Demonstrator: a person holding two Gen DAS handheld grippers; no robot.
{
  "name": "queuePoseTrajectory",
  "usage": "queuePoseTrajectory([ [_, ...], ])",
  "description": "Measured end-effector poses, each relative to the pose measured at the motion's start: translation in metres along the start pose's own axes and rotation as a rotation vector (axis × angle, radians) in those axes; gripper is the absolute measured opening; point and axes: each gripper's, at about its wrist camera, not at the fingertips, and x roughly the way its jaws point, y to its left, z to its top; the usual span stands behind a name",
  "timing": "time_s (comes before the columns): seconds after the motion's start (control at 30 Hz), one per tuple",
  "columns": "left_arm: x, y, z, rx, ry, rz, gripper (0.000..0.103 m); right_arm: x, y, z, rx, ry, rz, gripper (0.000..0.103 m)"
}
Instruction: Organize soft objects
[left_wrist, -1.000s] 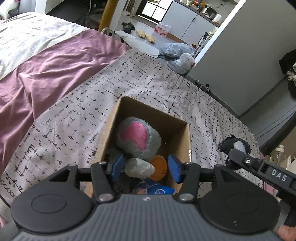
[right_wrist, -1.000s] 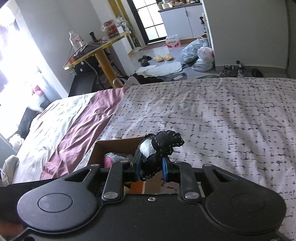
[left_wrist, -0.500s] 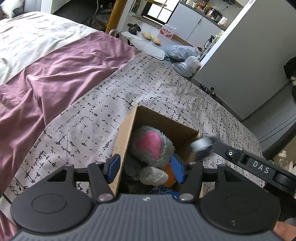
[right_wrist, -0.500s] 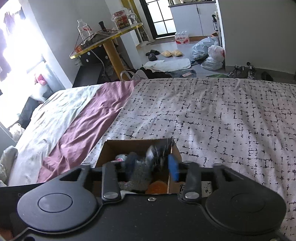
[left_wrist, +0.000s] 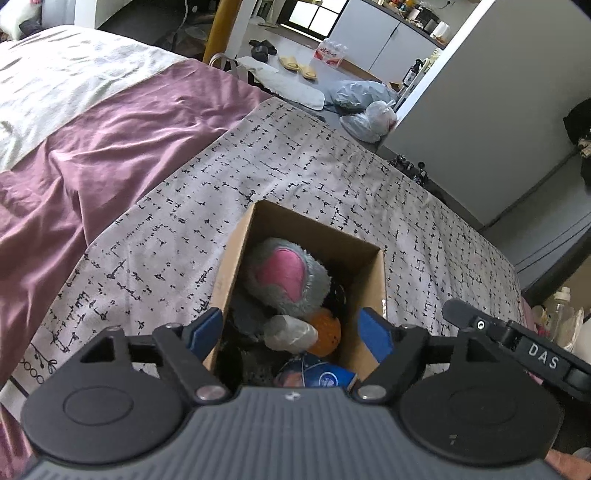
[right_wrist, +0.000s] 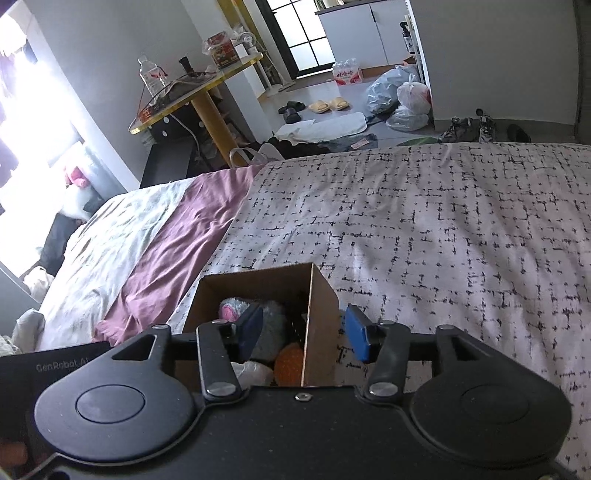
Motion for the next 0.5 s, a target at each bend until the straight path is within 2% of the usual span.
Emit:
queuePoseTrajectory([
  [0.13, -0.011, -0.007, -0.005, 0.019, -0.016, 0.012, 0.086, -0.013, -0.004, -0.005, 0.003, -0.006, 0.008, 0.061],
  [0.3, -0.024, -0.018, -0.011, 0.055, -0.02, 0.034, 0.087, -0.032, -0.011, -0.009, 0.034, -0.027, 0.025, 0.078],
  [0.43, -0.037, -0.029, -0.016, 0.084, -0.032, 0.041, 0.094, -0.048, -0.015, -0.012, 0.049, -0.049, 0.032, 0.087],
  [0.5, -0.043, -0.034, -0.02, 0.093, -0.035, 0.039, 0.094, -0.058, -0.018, -0.014, 0.058, -0.061, 0.032, 0.094],
])
